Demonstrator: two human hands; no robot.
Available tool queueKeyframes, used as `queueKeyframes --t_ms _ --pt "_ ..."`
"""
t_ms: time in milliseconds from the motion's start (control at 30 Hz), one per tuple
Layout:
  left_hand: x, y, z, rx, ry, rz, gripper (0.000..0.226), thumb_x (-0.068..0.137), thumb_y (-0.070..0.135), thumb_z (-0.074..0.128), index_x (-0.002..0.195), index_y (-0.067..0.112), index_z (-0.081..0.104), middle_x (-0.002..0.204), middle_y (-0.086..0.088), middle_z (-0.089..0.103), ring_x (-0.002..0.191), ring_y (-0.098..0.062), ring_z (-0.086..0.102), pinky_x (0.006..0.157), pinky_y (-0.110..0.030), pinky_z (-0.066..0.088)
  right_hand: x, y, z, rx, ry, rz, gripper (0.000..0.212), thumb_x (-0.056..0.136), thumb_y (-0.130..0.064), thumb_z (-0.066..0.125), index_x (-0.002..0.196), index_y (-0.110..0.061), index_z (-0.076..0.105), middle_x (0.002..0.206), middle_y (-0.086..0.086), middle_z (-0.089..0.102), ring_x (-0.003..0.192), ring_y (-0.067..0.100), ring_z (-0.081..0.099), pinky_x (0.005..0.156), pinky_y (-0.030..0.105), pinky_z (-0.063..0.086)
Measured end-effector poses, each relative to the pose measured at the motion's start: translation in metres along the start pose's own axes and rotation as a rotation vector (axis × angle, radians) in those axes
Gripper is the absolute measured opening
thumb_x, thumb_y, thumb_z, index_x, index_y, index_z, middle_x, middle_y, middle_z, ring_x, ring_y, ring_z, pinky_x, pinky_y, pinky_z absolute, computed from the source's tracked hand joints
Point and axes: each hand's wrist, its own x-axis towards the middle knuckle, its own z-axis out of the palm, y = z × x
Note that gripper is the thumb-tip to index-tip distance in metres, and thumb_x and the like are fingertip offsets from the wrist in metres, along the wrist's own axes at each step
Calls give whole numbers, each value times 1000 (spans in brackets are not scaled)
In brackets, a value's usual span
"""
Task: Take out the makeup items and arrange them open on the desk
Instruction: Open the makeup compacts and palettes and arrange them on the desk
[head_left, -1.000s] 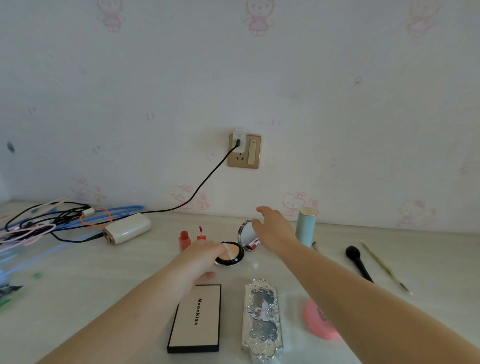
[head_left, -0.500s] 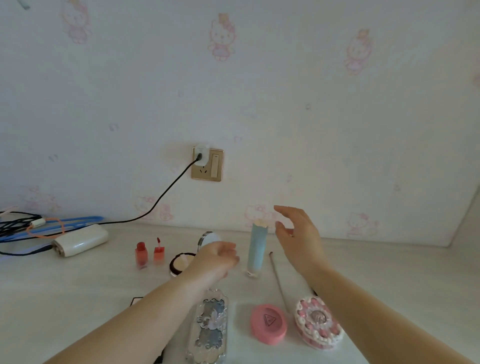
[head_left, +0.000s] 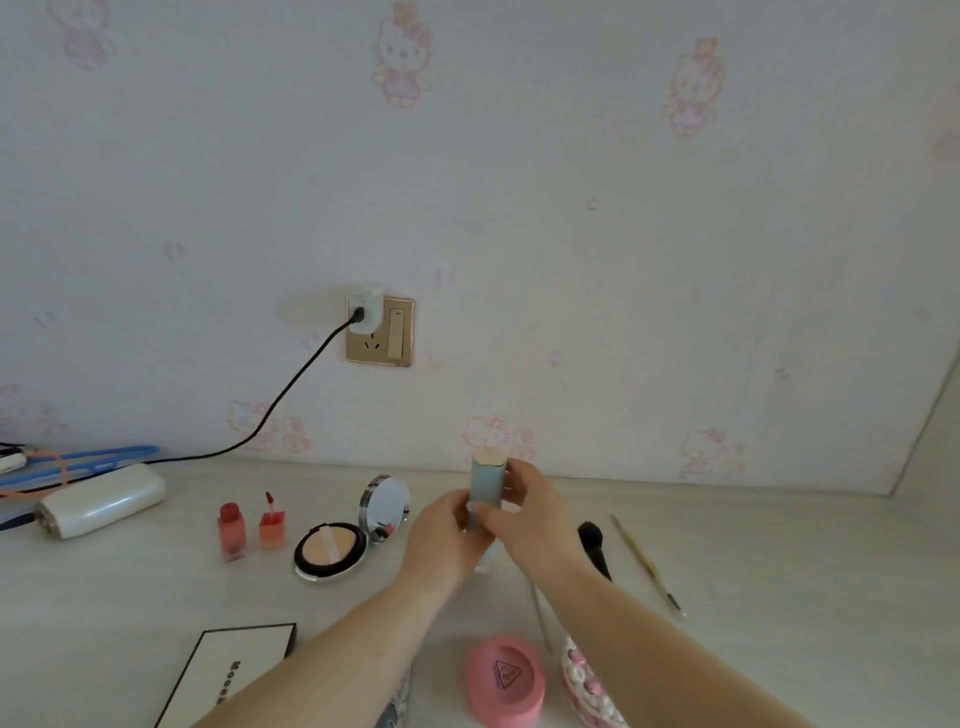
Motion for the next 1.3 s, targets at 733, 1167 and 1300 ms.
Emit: queueKeyframes --t_ms 733,1167,1300 --pt "-16 8 -21 -220 137 134 16 78 21 72 80 28 57 87 10 69 87 -3 64 69 -14 46 -13 -42 -2 224 52 -79 35 78 -15 73 104 -29 54 96 -9 66 90 4 62 74 17 49" --pt "-20 -10 -35 -203 184 27 14 78 23 74 82 22 61 85 0 70 84 -18 65 71 -30 49 -3 -39 -26 76 169 21 43 86 -27 65 126 -21 49 99 -5 57 83 13 55 63 21 39" --pt "-21 -17 -35 -183 211 -10 14 78 23 75 82 23 61 85 -1 70 84 -20 66 78 -39 53 -7 -16 -24 -112 113 117 33 84 -23 62 116 -22 52 86 -9 58 69 10 55 54 23 41"
